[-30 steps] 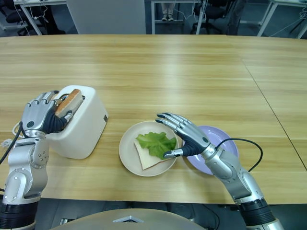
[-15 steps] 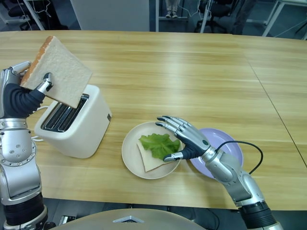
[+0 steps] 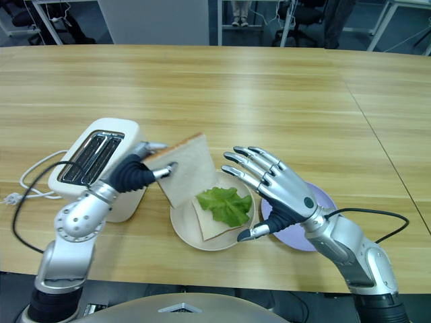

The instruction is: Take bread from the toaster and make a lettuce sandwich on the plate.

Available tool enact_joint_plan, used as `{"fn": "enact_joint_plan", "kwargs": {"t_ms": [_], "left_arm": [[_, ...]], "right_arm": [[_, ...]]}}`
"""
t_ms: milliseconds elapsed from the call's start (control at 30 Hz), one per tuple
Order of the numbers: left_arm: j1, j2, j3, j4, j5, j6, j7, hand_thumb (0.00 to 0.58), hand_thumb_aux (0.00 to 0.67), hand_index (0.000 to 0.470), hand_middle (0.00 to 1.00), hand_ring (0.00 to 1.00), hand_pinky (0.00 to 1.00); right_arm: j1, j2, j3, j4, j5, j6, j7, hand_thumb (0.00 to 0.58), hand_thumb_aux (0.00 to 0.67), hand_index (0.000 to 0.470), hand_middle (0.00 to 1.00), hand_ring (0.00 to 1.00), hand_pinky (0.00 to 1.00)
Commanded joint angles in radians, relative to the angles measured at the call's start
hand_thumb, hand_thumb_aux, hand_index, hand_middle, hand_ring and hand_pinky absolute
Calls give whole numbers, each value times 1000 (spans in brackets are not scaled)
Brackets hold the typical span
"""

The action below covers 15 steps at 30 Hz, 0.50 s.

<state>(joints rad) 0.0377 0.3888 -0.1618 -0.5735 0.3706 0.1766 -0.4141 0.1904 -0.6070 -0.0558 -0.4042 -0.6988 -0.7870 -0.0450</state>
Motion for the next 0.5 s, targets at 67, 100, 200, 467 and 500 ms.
{"fn": "enact_joint_plan", "kwargs": {"t_ms": [67,100,200,467,500], "left_arm": [[-47,-25,-106,182,-22,-33,-34,580,670,460,1000,1000,1000],[-53,-31,-119,214,-30,-38,-39,580,670,460,1000,1000,1000],[-76,-56,-167,317,-38,-55,-45,580,670,460,1000,1000,1000],[-93,-110,-246,485,-17,-81,-15,580,670,460,1000,1000,1000],[-92,-111,-249,497,-12,-86,-5,580,670,460,1000,1000,1000]], "right_arm": [[47,-72,45,-9,-32,-12,122,0,0,0,0,0,0],[56,-90,76,4,-28,-8,160,0,0,0,0,0,0],[72,-111,150,16,-34,5,237,0,0,0,0,0,0],[107,-135,267,18,-30,105,432,0,0,0,0,0,0],[108,-139,275,18,-35,110,444,0,0,0,0,0,0]]}}
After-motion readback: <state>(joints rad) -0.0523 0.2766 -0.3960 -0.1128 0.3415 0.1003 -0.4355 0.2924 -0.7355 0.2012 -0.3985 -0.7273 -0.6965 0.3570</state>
